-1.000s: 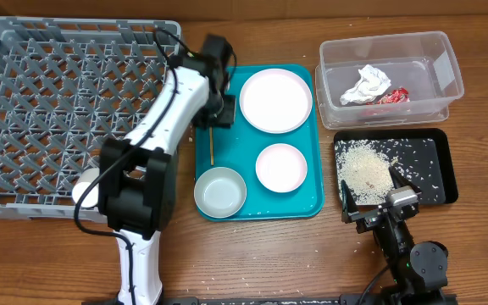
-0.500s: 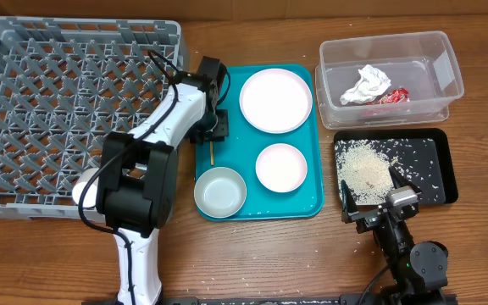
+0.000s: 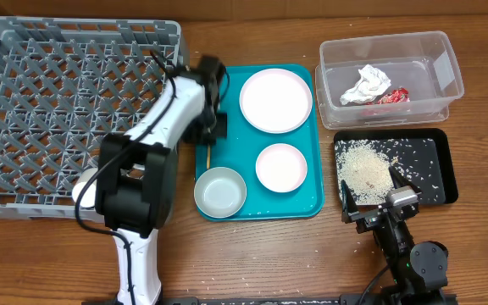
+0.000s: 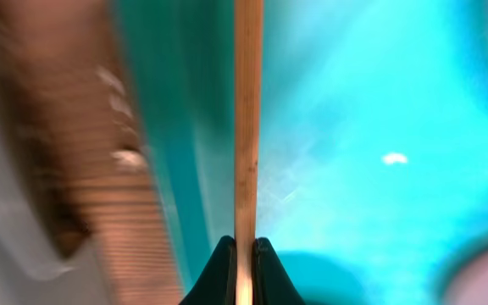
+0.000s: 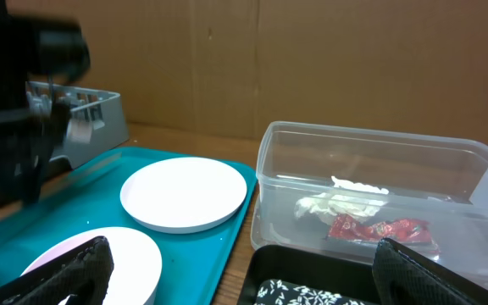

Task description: Sort waste into correct bins and load items into the dishwasher

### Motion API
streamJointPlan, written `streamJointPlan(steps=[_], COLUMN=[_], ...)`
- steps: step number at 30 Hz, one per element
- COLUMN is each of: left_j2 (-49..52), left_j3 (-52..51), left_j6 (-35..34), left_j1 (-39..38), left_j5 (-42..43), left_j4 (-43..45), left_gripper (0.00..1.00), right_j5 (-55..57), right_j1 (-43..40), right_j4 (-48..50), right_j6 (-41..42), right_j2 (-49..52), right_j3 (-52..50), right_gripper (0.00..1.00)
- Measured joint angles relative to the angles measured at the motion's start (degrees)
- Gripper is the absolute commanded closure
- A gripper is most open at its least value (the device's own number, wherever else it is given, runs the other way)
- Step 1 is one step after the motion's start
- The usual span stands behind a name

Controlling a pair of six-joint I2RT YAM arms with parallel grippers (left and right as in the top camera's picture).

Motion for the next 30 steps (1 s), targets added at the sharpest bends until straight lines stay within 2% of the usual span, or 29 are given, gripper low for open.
streamJointPlan(steps=[5,9,13,17,20,24,27,28,29,30], left_j2=[-0.3,-1.9,-2.0,-2.0,-1.9,-1.6,-1.6,-1.6,-1.6,-1.6], left_j3=[18.8,23.9,21.3,14.1,9.1,8.0,10.1,11.6,13.7,15.4], left_j6=[7.2,13.1,17.3,20.1,19.8,17.0,14.4,13.6,12.9,12.6], left_j1=[3.9,6.9,8.8,10.1,10.9,11.5,11.5,11.5,11.5,11.5], left_j5=[-0.1,-3.6,-6.5,-7.6,-8.3,-8.8,-8.8,-8.4,-7.8,-7.0], left_j4=[-7.8,-11.5,-11.0,-8.0,-7.1,-7.8,-10.0,-10.9,-11.7,-12.3], left_gripper=[0.96,0.96,0.96,0.96,0.96,0.93,0.78,0.65,0.44,0.00], right_j5=[0.0,0.0,0.0,0.0,0.0,0.0,0.0,0.0,0.0,0.0], right_j1=[0.0,0.0,0.0,0.0,0.0,0.0,0.0,0.0,0.0,0.0], right_j4=[0.0,0.0,0.0,0.0,0.0,0.0,0.0,0.0,0.0,0.0], right_j6=[0.0,0.0,0.0,0.0,0.0,0.0,0.0,0.0,0.0,0.0], right_j2=[0.0,0.0,0.0,0.0,0.0,0.0,0.0,0.0,0.0,0.0], right_j3=[0.0,0.0,0.0,0.0,0.0,0.0,0.0,0.0,0.0,0.0], right_gripper=[0.00,0.00,0.00,0.00,0.00,0.00,0.01,0.00,0.00,0.00])
